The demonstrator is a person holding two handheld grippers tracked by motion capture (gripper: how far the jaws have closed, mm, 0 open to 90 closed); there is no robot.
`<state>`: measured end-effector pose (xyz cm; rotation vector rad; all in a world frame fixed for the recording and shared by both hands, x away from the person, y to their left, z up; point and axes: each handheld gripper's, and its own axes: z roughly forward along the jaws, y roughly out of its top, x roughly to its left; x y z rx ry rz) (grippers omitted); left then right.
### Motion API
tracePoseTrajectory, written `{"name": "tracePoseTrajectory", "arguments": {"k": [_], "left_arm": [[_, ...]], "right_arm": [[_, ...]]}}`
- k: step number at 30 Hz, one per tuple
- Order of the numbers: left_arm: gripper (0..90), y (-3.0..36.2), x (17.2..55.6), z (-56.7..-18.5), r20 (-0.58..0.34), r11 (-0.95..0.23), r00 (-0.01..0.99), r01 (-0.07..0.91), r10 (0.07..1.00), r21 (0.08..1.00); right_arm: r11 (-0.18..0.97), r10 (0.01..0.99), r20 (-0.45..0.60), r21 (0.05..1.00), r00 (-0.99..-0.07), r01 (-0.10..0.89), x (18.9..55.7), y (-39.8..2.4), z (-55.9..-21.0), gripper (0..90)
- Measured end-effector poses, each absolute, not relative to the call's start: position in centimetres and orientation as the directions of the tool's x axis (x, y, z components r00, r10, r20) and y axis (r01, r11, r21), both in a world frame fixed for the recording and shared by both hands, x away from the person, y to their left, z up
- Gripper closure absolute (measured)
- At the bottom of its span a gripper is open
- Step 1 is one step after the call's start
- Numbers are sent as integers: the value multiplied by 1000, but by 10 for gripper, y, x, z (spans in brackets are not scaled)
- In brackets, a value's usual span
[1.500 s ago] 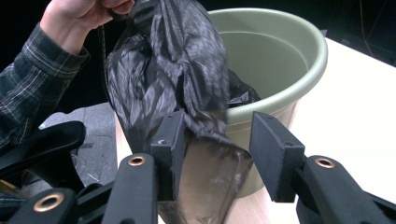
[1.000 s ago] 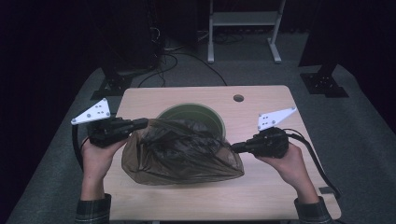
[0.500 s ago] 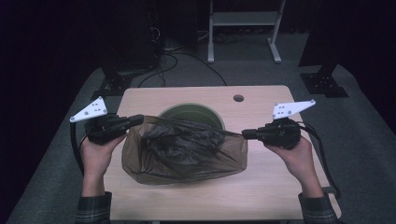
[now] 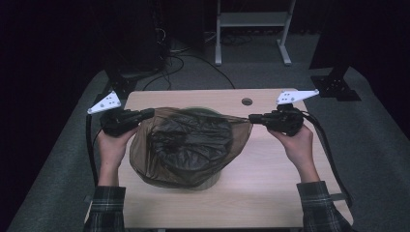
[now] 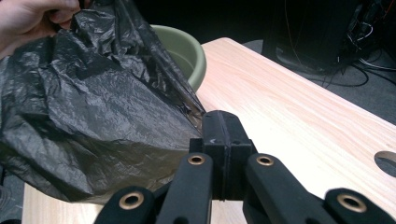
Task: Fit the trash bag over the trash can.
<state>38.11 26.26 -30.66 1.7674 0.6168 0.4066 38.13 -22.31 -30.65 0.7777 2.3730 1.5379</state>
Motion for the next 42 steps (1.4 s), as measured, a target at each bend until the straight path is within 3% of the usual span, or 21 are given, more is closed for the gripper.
{"name": "tracePoseTrajectory", "arguments": {"k": [15,29,35,42], "left_arm": [[899,248,393,-337,-73,-223,797,254,600,941],[899,204,390,-341,-57,-259,851,222,522,940],[899,204,400,-348,-72,-260,828,256,557,931],[899,205,407,-360,-85,-299,794,322,602,898]], "right_arm": [[325,563,95,888,-821,326,383,-231,-313,900],[318,633,96,873,-768,370,384,-261,-320,900],[312,660,124,852,-741,421,393,-269,-338,900],[348,664,130,818,-737,458,407,-249,-359,900]]}}
